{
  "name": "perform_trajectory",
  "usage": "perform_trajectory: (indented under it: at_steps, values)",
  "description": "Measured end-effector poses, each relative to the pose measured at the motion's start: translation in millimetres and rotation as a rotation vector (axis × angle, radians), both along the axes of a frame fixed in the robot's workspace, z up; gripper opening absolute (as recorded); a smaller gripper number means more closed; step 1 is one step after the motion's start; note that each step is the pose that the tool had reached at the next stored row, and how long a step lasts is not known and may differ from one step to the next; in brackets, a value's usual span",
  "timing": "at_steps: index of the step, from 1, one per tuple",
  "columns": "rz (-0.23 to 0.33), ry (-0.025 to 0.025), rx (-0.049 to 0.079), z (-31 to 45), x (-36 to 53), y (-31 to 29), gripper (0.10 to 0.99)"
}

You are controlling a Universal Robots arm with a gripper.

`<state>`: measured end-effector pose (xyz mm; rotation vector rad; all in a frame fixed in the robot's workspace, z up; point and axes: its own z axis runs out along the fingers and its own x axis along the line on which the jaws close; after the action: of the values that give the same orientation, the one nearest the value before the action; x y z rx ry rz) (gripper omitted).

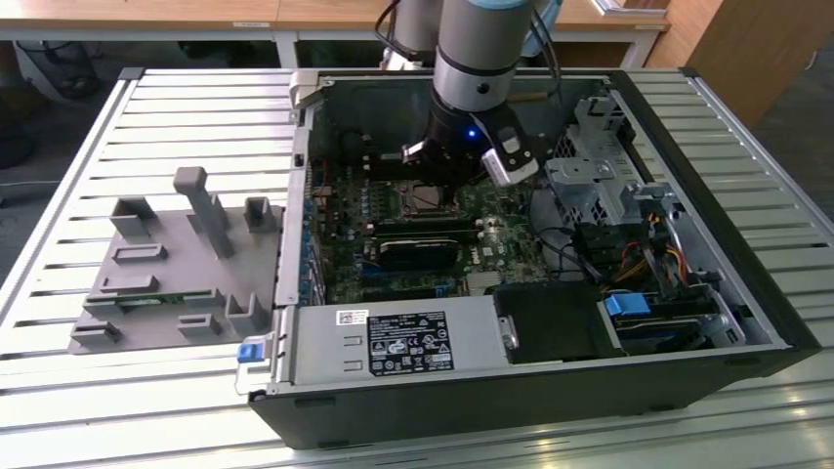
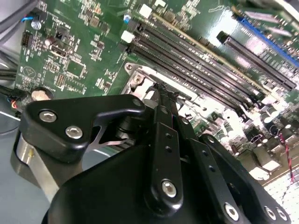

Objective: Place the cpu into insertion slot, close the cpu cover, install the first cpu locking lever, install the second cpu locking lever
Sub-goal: 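Install the second cpu locking lever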

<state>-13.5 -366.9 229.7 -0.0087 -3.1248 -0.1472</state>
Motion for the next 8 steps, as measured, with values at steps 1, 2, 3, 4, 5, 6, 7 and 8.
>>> perform_trajectory:
  at_steps: [1,2,3,4,5,6,7,8]
  values:
    - [0.0,0.0,0.001,0.0,-0.1,-1.6,0.106]
    - [0.0,-0.0001,0.007,0.0,-0.5,-2.8,0.106]
    - [0.0,0.0,0.016,0.0,-1.6,-3.8,0.106]
    - [0.0,0.0001,0.028,0.0,-2.8,-4.5,0.106]
    - [0.0,0.0001,0.04,-0.1,-3.8,-5.1,0.106]
    - [0.0,0.0,0.049,-0.1,-4.4,-5.8,0.106]
    - [0.0,0.0,0.053,-0.1,-4.7,-6.9,0.106]
    - [0.0,-0.0001,0.054,-0.1,-5.0,-8.2,0.106]
